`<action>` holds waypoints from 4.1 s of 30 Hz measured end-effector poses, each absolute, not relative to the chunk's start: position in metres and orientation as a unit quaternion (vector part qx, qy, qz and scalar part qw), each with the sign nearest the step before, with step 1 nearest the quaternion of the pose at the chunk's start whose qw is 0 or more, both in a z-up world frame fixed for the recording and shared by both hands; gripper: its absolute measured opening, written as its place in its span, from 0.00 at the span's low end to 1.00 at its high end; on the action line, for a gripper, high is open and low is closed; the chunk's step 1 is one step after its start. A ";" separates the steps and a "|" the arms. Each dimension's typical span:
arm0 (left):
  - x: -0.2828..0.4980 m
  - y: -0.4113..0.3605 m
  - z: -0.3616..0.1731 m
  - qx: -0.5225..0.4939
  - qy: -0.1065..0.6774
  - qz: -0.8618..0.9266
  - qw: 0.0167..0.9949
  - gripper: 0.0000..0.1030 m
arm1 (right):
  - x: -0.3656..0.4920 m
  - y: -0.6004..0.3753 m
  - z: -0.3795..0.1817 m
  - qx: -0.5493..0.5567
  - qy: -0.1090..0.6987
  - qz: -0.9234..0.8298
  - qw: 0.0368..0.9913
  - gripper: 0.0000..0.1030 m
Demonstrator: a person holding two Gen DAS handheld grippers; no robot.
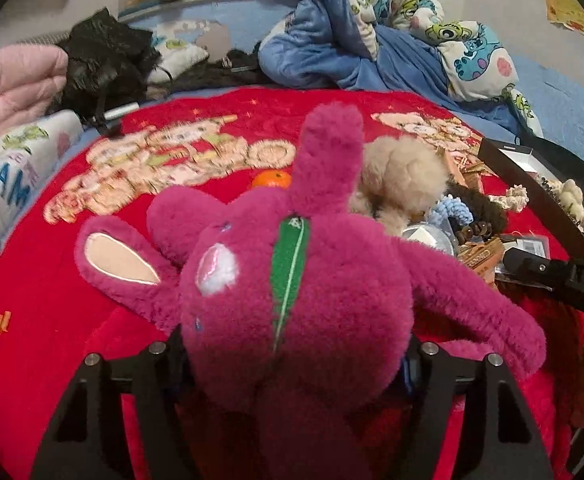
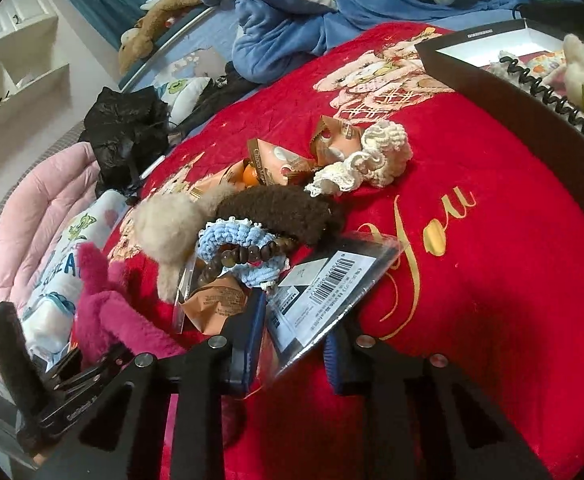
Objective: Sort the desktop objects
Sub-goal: 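Grasp the clear packaged item with the right tool while the left tool holds the bunny, then carry the bunny and the packaged item toward the black box with both tools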
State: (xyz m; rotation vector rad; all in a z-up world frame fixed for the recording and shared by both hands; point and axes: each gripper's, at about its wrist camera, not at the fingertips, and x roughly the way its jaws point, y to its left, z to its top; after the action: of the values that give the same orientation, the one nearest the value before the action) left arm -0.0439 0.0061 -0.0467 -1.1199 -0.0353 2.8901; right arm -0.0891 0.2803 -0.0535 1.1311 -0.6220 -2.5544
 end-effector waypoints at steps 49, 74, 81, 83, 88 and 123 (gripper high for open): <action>0.065 0.101 0.012 -0.289 -0.033 0.948 0.133 0.73 | 0.033 0.302 -0.004 0.288 -0.086 -0.947 0.112 0.11; 0.172 0.239 0.115 -0.215 0.048 0.942 0.254 0.73 | 0.158 0.425 0.053 0.195 -0.099 -0.976 -0.022 0.11; 0.172 0.239 0.116 -0.211 0.048 0.943 0.251 0.73 | 0.184 0.440 0.050 0.180 -0.108 -0.977 -0.029 0.11; 0.169 0.235 0.115 -0.217 0.036 0.938 0.266 0.73 | 0.185 0.442 0.044 0.189 -0.110 -0.975 -0.028 0.11; 0.169 0.241 0.128 -0.199 0.046 0.943 0.263 0.74 | 0.190 0.442 0.037 0.198 -0.102 -0.975 -0.014 0.11; 0.064 0.259 0.104 -0.219 0.069 0.934 0.275 0.74 | 0.123 0.409 0.050 0.196 -0.080 -0.976 -0.045 0.11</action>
State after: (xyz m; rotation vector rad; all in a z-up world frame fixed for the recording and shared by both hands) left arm 0.0639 0.2588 0.1042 -0.5881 0.1863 2.5088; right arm 0.1234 0.4088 0.0505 0.6328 -0.2577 -3.1594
